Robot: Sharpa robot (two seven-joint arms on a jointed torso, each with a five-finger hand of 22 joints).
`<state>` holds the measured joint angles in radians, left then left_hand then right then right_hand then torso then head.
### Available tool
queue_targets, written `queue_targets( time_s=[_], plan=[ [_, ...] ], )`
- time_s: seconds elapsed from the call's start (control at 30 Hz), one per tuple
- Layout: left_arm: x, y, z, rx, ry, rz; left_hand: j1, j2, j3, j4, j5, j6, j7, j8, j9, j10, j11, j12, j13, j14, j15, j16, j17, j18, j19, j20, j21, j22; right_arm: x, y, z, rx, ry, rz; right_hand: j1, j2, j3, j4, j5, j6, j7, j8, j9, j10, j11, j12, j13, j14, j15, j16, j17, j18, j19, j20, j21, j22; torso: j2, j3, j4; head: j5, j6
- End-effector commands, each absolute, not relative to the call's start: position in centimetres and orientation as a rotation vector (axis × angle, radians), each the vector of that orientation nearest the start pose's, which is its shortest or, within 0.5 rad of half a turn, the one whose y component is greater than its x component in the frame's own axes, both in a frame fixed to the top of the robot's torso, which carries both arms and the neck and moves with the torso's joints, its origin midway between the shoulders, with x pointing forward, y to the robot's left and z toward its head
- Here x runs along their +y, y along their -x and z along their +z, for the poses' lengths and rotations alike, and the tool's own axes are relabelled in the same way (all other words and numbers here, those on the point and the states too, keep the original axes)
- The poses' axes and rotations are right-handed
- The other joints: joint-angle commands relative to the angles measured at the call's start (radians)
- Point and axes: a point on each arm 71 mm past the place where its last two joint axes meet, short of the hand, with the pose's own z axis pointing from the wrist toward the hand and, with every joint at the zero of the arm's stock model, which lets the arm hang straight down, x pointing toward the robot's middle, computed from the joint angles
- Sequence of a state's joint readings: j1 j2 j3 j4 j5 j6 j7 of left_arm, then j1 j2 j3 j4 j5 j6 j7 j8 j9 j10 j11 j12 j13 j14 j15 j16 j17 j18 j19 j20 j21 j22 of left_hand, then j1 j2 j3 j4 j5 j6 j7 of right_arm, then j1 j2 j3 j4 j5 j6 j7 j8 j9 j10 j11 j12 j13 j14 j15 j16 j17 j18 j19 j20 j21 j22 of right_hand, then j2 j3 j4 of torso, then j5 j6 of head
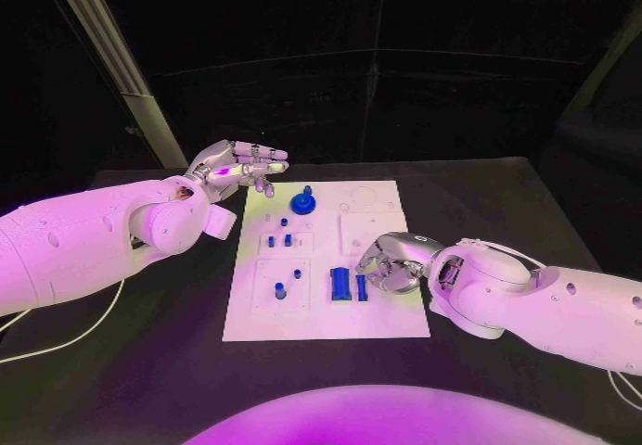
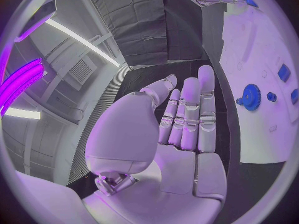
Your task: Assemble the parts on the task board
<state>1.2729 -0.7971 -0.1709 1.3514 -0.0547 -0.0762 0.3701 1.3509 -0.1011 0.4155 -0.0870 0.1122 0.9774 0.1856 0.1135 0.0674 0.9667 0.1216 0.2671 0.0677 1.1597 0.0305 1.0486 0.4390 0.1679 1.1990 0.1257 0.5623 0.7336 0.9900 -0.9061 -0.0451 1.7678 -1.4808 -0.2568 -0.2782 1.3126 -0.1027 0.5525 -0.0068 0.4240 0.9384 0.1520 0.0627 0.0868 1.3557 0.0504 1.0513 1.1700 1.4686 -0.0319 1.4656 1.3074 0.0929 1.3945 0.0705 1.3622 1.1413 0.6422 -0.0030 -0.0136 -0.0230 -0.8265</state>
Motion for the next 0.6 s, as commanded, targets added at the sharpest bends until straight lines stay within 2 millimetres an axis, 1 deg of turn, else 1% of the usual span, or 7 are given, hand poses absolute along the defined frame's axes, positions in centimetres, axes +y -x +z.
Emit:
queue_targets(
  time_s=[0.03,0.1,0.17,0.2,0.3,0.43,0.6],
  plan=[
    [22.58,-51.13,-19.75,1.607,0.992,-1.575,-0.006,0.005,-0.007,-0.001,0.0,-0.004,-0.001,0.004,-0.001,-0.008,0.002,0.003,-0.001,-0.008,0.001,0.001,-0.001,0.015,-0.01,0.0,-0.005,-0.001,-16.83,-39.37,-25.49,1.882,0.074,0.7,-0.019,-0.004,0.006,-0.002,-0.022,-0.109,-0.002,-0.007,-0.023,-0.004,0.002,-0.01,-0.009,0.066,0.007,0.0,0.092,-0.009,0.0,0.009,0.002,-0.001,0.0,-0.0002,0.0008,0.0,0.002],
    [22.58,-51.14,-19.75,1.607,0.992,-1.575,-0.006,0.005,-0.007,-0.001,0.0,-0.004,-0.001,0.004,-0.001,-0.008,0.002,0.003,-0.001,-0.008,0.001,0.001,-0.001,0.015,-0.01,0.0,-0.005,-0.001,-16.85,-39.44,-25.43,1.872,0.064,0.704,-0.033,-0.009,-0.004,0.004,-0.074,-0.126,-0.002,-0.006,-0.026,-0.004,0.002,-0.01,-0.01,0.066,0.007,0.0,0.091,-0.009,0.0,0.009,0.002,0.0,0.0,-0.0004,0.0007,0.0,0.003],
    [22.58,-51.14,-19.75,1.607,0.992,-1.575,-0.006,0.005,-0.007,-0.001,0.0,-0.004,-0.001,0.004,-0.001,-0.008,0.002,0.003,-0.001,-0.008,0.001,0.001,-0.001,0.015,-0.01,0.0,-0.005,-0.001,-16.85,-39.5,-25.39,1.863,0.056,0.708,-0.053,-0.021,-0.031,0.013,-0.165,-0.155,-0.003,-0.007,-0.028,-0.002,0.003,-0.011,-0.013,0.066,0.008,0.0,0.092,-0.009,0.0,0.01,0.001,-0.001,0.0,-0.0006,0.0006,0.0,0.003],
    [22.58,-51.14,-19.75,1.607,0.992,-1.575,-0.006,0.005,-0.007,-0.001,0.0,-0.004,-0.001,0.004,-0.001,-0.008,0.002,0.003,-0.001,-0.008,0.001,0.001,-0.001,0.015,-0.01,0.0,-0.005,-0.001,-16.83,-39.52,-25.38,1.86,0.053,0.71,-0.061,-0.029,-0.046,0.016,-0.198,-0.164,-0.002,-0.007,-0.028,-0.001,0.004,-0.011,-0.013,0.066,0.009,0.0,0.093,-0.009,0.0,0.01,0.001,-0.001,0.0,-0.0004,0.0001,0.001,0.003],
    [22.56,-51.14,-19.75,1.608,0.992,-1.575,-0.006,0.005,-0.007,-0.001,0.0,-0.004,-0.001,0.004,-0.001,-0.008,0.002,0.003,-0.001,-0.008,0.001,0.001,-0.001,0.015,-0.01,0.0,-0.005,-0.001,-16.78,-39.57,-25.38,1.857,0.049,0.712,-0.073,-0.037,-0.084,0.024,-0.276,-0.154,-0.001,-0.004,-0.026,0.0,0.006,-0.008,-0.013,0.067,0.01,0.001,0.093,-0.009,0.0,0.011,0.0,-0.002,0.001,-0.0002,-0.0001,0.001,0.003],
    [22.54,-51.14,-19.76,1.609,0.992,-1.576,-0.006,0.005,-0.007,-0.001,0.0,-0.004,-0.001,0.004,-0.001,-0.008,0.002,0.003,-0.001,-0.008,0.001,0.001,-0.001,0.015,-0.01,0.0,-0.005,-0.001,-16.68,-39.64,-25.48,1.864,0.047,0.707,-0.072,-0.033,-0.127,0.032,-0.328,-0.047,0.003,0.019,-0.014,0.001,0.01,-0.002,-0.011,0.067,0.013,0.002,0.095,-0.01,0.001,0.014,0.0,-0.001,0.001,0.0,-0.0001,0.0,0.002],
    [22.53,-51.14,-19.76,1.609,0.992,-1.576,-0.004,0.006,-0.006,-0.002,0.001,-0.004,-0.001,0.005,-0.001,-0.009,0.002,0.004,-0.001,-0.009,0.001,0.001,-0.002,0.015,-0.01,0.0,-0.005,-0.001,-16.51,-39.78,-25.7,1.879,0.047,0.69,-0.087,-0.026,-0.186,0.054,-0.363,0.06,-0.017,0.083,0.005,0.003,-0.005,0.007,-0.006,0.067,0.004,0.002,0.095,-0.009,0.003,0.008,-0.001,0.0,0.001,0.0004,0.0001,0.001,0.0]
  ],
)
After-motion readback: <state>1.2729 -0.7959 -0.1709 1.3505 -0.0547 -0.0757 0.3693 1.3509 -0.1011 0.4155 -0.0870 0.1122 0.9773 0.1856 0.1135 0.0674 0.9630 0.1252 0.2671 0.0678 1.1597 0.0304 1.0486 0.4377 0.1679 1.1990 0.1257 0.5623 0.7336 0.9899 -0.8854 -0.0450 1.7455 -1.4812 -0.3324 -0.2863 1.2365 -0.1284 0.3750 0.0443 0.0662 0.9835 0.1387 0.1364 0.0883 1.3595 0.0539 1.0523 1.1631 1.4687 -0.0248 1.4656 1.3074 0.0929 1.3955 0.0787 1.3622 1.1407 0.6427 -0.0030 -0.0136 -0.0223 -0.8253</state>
